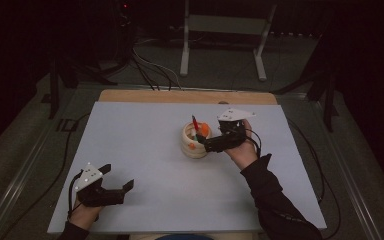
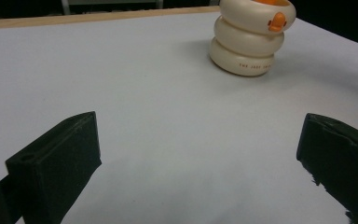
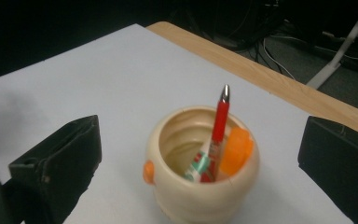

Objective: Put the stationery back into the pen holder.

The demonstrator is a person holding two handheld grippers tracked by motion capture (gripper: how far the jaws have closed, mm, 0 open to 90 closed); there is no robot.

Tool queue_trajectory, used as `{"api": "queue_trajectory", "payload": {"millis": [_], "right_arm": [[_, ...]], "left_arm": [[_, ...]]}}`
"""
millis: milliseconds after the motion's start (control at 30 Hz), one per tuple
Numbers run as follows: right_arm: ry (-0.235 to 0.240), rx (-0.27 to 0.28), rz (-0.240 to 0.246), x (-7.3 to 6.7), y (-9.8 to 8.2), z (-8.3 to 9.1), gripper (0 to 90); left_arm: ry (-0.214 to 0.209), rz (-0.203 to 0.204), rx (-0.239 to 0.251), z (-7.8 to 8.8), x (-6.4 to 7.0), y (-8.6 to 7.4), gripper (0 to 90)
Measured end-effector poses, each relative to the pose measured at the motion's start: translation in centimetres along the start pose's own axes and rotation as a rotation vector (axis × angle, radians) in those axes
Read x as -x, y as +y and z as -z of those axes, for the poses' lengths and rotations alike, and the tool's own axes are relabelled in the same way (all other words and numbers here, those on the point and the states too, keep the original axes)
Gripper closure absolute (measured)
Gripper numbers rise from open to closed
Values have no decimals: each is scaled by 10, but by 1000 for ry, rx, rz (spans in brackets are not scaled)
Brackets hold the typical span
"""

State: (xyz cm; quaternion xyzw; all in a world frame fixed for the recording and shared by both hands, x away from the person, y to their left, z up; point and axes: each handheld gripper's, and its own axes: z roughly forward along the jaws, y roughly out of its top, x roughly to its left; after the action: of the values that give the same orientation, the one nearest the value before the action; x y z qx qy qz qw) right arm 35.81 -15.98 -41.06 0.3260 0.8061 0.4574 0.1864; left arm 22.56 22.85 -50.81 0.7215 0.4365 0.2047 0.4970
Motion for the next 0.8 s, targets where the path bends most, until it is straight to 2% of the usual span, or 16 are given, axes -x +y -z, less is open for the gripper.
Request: {"api": "queue_trajectory", "payload": {"millis": [200, 400, 800], "right_arm": [[-4, -4, 10, 7, -7, 15, 0], [-14, 1, -9, 16, -19, 29, 0], [-1, -23, -46, 21, -59, 40, 0]], "left_arm": [[-3, -5, -5, -1, 0, 0, 2], [-2, -4, 0, 0, 0, 0, 2], [-4, -8, 2, 1, 0, 1, 2]]}}
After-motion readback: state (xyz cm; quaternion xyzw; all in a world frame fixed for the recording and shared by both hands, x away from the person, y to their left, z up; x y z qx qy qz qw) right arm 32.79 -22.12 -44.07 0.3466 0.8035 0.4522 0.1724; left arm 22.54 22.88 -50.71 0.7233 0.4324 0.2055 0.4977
